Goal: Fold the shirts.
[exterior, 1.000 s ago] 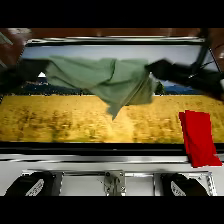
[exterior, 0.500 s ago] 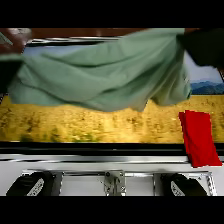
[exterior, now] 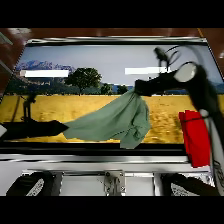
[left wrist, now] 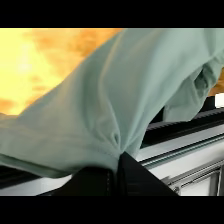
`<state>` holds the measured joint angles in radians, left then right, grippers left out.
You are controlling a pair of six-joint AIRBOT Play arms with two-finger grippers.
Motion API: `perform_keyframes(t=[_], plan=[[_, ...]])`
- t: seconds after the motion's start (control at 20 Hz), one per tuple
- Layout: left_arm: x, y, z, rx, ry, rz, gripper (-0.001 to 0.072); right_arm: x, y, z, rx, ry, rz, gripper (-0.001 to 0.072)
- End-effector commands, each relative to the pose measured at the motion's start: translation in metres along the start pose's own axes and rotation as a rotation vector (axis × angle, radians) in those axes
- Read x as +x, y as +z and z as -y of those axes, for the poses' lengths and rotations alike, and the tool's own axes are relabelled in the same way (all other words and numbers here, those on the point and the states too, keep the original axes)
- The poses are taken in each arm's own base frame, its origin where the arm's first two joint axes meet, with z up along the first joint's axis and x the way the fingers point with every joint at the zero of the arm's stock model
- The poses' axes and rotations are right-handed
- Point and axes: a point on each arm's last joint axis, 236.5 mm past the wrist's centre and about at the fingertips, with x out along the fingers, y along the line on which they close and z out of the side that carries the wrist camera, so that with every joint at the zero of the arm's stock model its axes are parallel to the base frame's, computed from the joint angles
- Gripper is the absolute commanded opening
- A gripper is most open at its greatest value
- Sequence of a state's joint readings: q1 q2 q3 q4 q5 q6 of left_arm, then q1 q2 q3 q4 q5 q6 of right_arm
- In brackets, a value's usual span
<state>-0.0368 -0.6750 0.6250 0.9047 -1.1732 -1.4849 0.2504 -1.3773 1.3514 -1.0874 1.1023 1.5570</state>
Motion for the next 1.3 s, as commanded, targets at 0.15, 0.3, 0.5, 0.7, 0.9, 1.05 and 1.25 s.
perform_keyframes(t=[0.15, 0.3, 0.5, 0.7, 0.9, 1.05, 1.25], plan=[[0.038, 0.002, -0.032, -0.201, -0.004, 0.086, 0.0044, 0.100, -0.025, 0.000, 0.061, 0.028, -0.113, 0.0070], [0.035, 0.040, -0.039, -0.241, -0.004, 0.243, 0.0044, 0.072, 0.003, -0.003, 0.028, 0.040, -0.046, 0.0645], [0.042, 0.036, -0.045, -0.245, 0.008, 0.210, 0.0045, -0.011, -0.003, 0.066, -0.082, -0.155, -0.134, 0.0647], [0.044, 0.024, -0.041, -0.191, 0.003, 0.159, 0.0045, -0.052, -0.090, 0.149, 0.216, -0.191, -0.422, 0.0647], [0.046, 0.013, -0.037, -0.184, -0.006, 0.109, 0.0045, 0.001, -0.141, 0.153, 0.489, 0.011, -0.411, 0.0682], [0.046, 0.010, -0.037, -0.184, -0.009, 0.098, 0.0044, 0.036, -0.160, 0.157, 0.552, -0.014, -0.367, 0.0682], [0.046, 0.010, -0.037, -0.184, -0.008, 0.099, 0.0044, 0.066, -0.152, 0.157, 0.564, -0.088, -0.264, 0.0681]])
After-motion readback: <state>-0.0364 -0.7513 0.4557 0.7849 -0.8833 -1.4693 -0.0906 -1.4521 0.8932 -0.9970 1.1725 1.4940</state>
